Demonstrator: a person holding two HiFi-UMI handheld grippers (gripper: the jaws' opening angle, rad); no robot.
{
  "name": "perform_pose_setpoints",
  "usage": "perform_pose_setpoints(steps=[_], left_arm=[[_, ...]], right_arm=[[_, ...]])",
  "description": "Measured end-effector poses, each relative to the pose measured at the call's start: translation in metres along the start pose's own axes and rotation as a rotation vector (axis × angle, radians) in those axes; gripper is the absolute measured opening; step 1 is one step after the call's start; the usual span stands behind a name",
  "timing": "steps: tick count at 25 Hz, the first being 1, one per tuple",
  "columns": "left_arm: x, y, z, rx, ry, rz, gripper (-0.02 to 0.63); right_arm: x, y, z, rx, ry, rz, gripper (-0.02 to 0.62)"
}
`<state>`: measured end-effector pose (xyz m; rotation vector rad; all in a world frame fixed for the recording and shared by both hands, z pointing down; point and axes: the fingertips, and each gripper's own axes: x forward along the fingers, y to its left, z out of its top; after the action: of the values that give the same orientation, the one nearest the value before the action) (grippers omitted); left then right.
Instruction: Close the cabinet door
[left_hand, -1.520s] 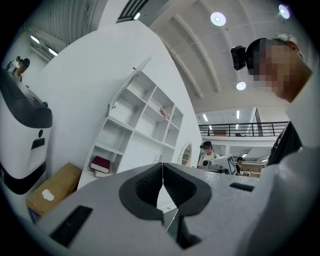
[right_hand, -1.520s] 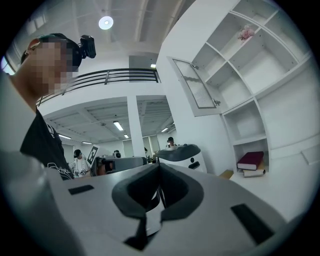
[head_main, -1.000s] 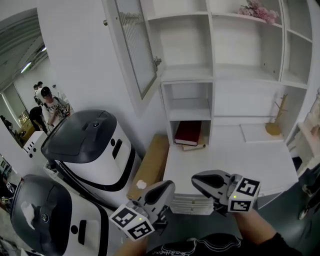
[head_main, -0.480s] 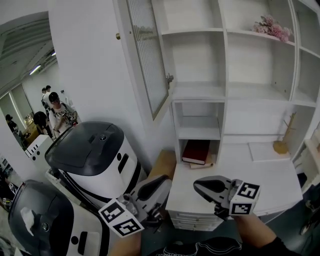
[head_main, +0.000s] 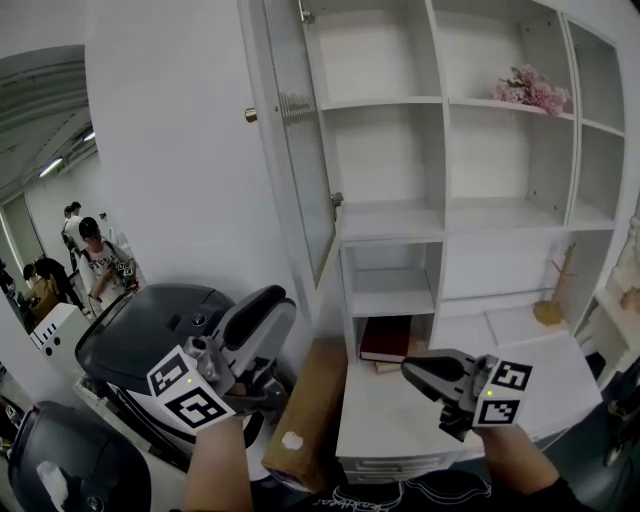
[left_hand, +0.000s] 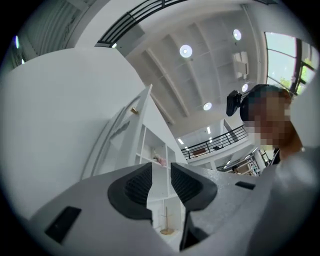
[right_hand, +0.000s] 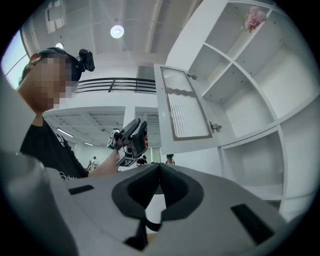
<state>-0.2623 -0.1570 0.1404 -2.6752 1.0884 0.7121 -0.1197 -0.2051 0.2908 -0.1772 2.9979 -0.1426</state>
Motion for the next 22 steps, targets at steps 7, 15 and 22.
perform_pose_setpoints(steps=[7,15,22], left_arm=[[0.027,0.044,0.062,-0.064,-0.107,-0.143,0.144],[0.063,0.090,0.101,-0.136,-0.182,-0.239,0.147],[0.100,0.085,0.136,-0.056,-0.221,-0.298,0.146]], right_arm=[[0.017,-0.011,0.011,-0.051,0.013,-0.063,0.006],[0.026,-0.026,0.006,-0.048,0.011,-0.148,0.006],[0.017,-0.035,0.010,-0.057,-0.040,-0.231,0.006]])
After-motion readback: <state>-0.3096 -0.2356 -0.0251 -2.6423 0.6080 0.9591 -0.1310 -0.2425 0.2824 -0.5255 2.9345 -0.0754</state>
